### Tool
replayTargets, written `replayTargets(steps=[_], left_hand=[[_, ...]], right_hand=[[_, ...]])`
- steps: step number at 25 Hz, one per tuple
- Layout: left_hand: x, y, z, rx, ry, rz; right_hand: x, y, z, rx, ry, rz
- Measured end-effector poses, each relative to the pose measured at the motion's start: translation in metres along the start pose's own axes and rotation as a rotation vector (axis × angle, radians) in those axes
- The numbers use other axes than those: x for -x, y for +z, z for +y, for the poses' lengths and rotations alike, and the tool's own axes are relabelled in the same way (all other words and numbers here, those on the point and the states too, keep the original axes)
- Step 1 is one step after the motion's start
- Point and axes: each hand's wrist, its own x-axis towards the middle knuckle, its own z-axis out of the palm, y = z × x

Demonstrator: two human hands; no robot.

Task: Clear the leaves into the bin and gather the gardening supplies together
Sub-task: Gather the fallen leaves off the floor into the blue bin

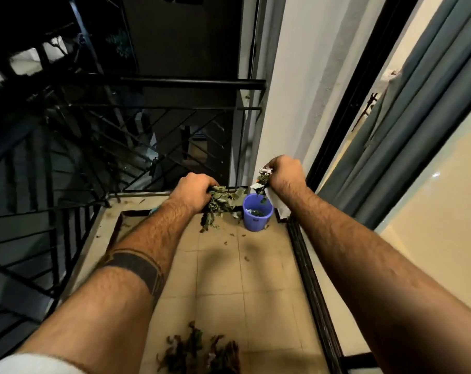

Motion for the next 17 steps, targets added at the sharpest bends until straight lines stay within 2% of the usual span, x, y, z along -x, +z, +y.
replayTargets(steps=[7, 17], left_hand=[[-0.113, 0.02, 0.033, 0.046, -0.077, -0.011], [-0.207, 0.053, 0.122, 0.094, -0.165, 0.009]], right_hand=[[-0.119, -0.005, 0.038, 0.009, 0.031, -0.057], [-0.237, -0.021, 0.12, 0.003, -0.004, -0.155]])
